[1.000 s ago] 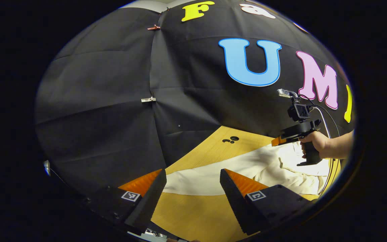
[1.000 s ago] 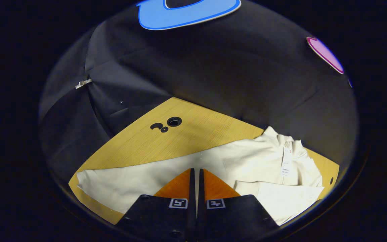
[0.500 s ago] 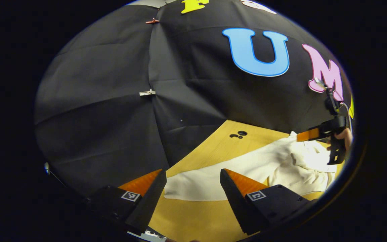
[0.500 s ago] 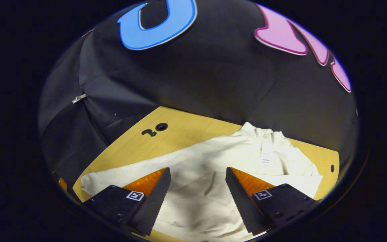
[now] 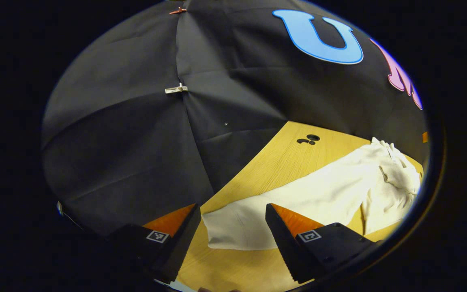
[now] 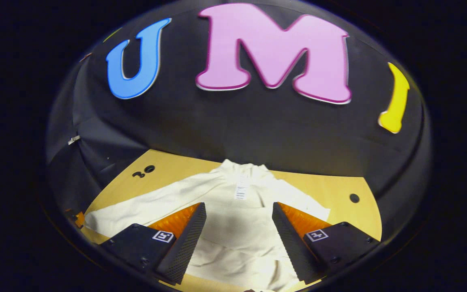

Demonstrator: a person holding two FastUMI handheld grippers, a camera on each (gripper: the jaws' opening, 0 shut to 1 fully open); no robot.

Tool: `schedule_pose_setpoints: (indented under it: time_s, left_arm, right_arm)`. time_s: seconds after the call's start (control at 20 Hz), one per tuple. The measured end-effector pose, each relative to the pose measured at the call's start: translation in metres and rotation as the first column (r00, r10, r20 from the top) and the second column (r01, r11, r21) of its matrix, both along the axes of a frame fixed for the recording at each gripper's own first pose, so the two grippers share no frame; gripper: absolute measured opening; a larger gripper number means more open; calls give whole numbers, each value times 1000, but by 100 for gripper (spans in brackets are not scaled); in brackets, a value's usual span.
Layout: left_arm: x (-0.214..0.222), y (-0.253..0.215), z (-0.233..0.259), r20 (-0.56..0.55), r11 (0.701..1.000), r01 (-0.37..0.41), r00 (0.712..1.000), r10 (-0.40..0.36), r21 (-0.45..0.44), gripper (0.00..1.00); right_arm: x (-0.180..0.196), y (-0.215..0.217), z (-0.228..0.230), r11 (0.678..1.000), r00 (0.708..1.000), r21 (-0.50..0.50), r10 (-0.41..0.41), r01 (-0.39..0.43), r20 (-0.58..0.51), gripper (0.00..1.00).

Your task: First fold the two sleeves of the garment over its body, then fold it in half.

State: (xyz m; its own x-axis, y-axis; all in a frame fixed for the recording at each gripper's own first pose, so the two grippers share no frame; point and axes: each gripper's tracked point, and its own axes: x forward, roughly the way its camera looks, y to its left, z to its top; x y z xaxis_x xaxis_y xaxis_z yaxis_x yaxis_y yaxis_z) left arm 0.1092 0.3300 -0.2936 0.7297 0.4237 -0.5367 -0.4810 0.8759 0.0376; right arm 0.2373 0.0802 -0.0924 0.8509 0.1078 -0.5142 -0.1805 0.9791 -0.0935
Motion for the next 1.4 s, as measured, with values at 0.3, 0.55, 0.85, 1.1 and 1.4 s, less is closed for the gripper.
schedule_pose_setpoints:
  time_s: [0.3,0.55,0.85,1.1,1.4]
  left_arm:
    - [-1,16,-45,-86,994,-45,996,36,-95,99]
    - [4,8,-64,-117,995,5,993,-17,-101,99]
    - [13,-6,-69,-134,988,35,989,-56,-153,77]
    - [24,-21,-63,-174,987,85,979,-108,-134,15]
    - [30,-22,-49,-219,980,58,971,-99,-188,7]
  right_arm:
    - [-54,-116,27,985,985,-28,-170,171,38,100]
    - [-99,-198,28,946,946,-32,-322,323,40,100]
    - [-149,-245,14,907,908,-17,-420,420,9,100]
    - [-173,-267,-1,882,882,0,-470,470,-31,100]
    - [-173,-287,2,874,873,0,-487,487,-23,100]
